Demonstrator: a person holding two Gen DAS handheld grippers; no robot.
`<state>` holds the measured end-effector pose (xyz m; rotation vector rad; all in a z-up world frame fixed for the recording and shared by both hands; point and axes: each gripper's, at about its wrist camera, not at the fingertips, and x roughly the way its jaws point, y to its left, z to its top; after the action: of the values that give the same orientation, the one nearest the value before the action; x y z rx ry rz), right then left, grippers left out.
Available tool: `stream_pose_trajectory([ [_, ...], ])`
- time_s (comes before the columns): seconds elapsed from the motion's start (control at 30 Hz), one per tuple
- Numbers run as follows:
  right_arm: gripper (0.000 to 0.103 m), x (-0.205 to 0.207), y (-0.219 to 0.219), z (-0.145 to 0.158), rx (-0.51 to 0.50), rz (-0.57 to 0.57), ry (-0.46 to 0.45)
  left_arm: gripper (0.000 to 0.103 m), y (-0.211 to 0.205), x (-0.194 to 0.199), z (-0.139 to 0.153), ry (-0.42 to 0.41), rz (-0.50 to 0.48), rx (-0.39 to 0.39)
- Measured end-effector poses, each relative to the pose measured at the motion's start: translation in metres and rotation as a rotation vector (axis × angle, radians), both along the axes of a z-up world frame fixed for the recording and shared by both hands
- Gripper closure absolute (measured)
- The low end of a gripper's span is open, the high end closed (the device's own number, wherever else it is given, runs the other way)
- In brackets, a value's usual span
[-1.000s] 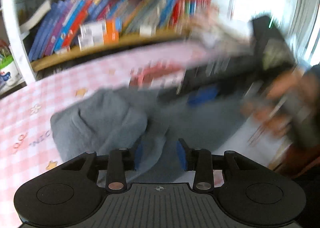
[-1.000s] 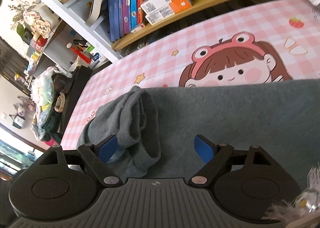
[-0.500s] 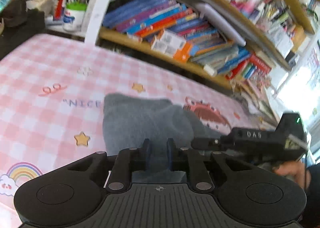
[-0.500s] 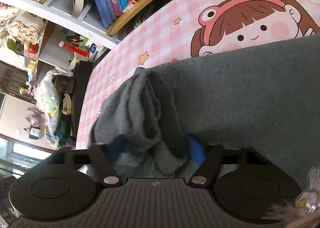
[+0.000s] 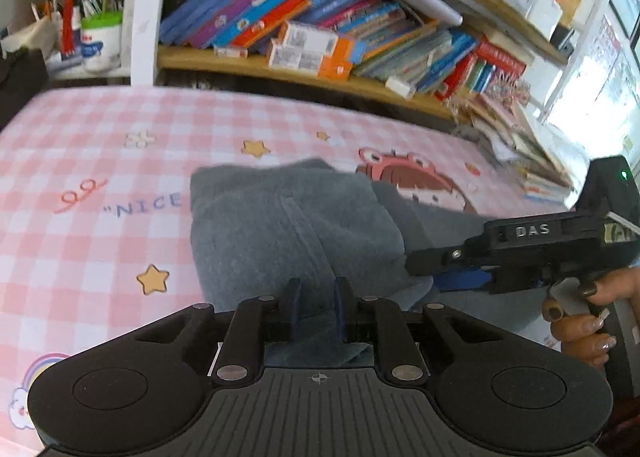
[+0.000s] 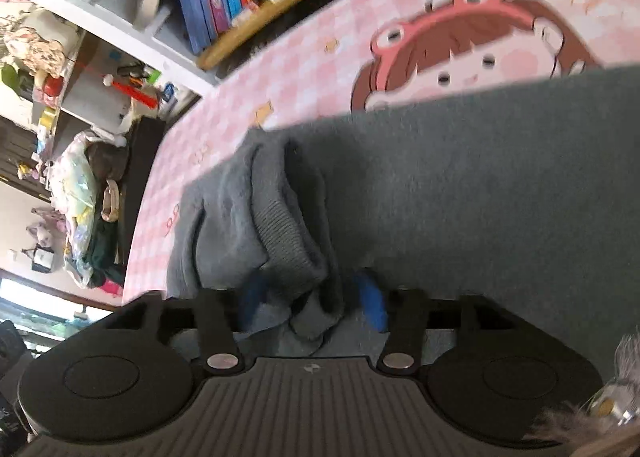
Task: Fold clothes
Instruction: 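Lay the sleeve onto the sweatshirt body and open the left tool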
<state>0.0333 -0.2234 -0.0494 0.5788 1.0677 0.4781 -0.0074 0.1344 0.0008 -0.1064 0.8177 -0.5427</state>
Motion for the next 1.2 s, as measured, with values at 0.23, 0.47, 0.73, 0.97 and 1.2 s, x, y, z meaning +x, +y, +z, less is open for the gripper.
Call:
stream_pose_trajectory([
  [0.23, 0.037, 0.0, -0.005, 0.011, 0.025, -0.027, -0.036, 0.086, 0.012, -0.007, 0.021, -0.091, 0.058, -0.08],
  [0.47, 0.034, 0.005, -0.006, -0.002, 0.048, -0.071, 0.026, 0.087, 0.001, -0.003, 0.001, 0.017, 0.002, -0.024],
  [0.73, 0.075, 0.004, 0.008, -0.005, 0.06, -0.007, 0.027, 0.087, 0.0, 0.002, -0.015, 0.072, -0.01, 0.002],
  [0.97, 0.087, -0.013, 0.004, 0.02, 0.058, 0.007, -0.098, 0.087, -0.002, -0.002, -0.015, 0.067, -0.028, 0.009],
  [1.2, 0.076, -0.003, 0.004, -0.005, -0.006, -0.024, 0.013, 0.087, -0.004, -0.006, -0.013, 0.048, -0.046, 0.021],
])
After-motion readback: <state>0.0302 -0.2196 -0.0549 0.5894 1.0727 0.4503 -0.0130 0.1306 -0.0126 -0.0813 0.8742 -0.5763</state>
